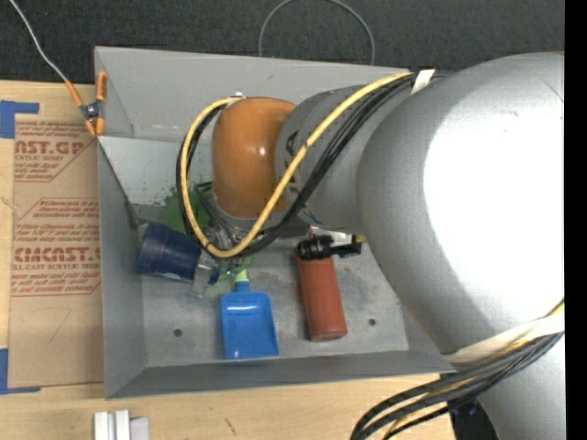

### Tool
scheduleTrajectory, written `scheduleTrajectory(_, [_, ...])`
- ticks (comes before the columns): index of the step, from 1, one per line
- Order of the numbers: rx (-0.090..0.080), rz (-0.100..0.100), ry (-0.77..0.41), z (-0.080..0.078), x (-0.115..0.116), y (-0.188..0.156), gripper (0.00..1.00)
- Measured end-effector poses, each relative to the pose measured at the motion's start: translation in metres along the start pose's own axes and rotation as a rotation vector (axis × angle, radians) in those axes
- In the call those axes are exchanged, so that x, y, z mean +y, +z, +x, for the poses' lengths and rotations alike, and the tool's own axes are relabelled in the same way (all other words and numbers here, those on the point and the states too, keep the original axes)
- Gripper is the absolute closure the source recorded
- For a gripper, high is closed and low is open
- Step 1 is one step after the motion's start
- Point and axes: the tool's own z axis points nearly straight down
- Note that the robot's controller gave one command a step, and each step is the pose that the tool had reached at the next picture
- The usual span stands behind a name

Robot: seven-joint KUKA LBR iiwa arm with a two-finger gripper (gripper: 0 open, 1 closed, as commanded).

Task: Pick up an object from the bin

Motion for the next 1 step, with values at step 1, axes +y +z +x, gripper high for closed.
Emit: scheduleTrajectory(1, [-0.005, -0.004, -0.007, -0.0015, 0.001, -0.01, 1.0])
